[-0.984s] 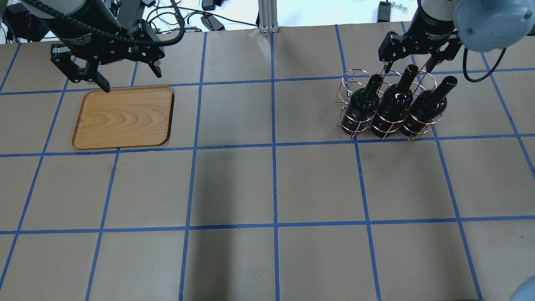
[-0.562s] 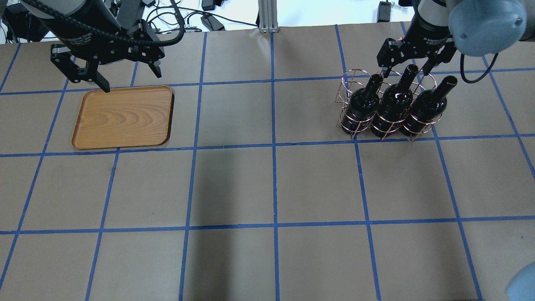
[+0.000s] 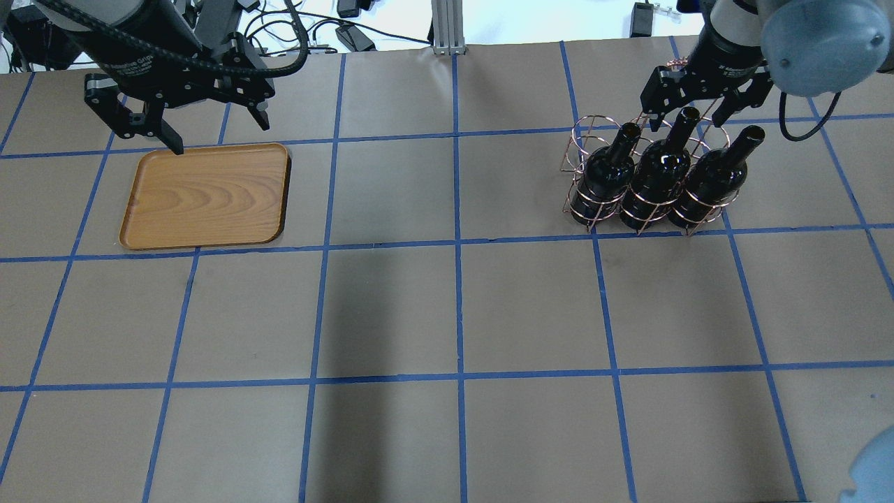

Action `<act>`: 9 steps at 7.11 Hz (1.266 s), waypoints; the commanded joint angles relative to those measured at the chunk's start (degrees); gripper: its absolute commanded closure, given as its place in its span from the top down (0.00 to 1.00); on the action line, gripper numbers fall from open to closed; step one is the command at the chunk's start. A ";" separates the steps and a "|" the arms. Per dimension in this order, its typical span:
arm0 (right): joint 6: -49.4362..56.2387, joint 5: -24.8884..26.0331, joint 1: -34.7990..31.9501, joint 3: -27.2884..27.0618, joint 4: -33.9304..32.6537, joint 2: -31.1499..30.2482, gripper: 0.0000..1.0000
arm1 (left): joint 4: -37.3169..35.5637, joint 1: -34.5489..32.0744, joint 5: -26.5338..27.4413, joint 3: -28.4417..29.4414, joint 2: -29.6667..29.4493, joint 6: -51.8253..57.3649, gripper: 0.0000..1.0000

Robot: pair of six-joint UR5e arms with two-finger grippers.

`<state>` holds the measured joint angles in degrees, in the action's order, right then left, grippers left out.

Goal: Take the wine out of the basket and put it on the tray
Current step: 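Close the right gripper on the middle bottle's neck and lift it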

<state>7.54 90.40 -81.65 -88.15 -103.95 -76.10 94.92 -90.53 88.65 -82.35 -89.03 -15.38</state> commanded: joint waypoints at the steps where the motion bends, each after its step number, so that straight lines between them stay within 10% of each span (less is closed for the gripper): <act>1: -0.33 -0.31 0.08 -1.05 -0.03 -0.02 0.78 | 0.00 0.00 -0.06 0.00 0.00 0.00 1.00; 9: 0.28 -0.49 0.08 -0.88 -2.05 0.42 0.26 | 0.00 0.00 -0.06 0.00 0.00 0.00 1.00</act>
<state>7.77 89.98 -81.56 -89.03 -106.12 -75.85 94.92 -90.53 88.59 -82.35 -89.04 -15.44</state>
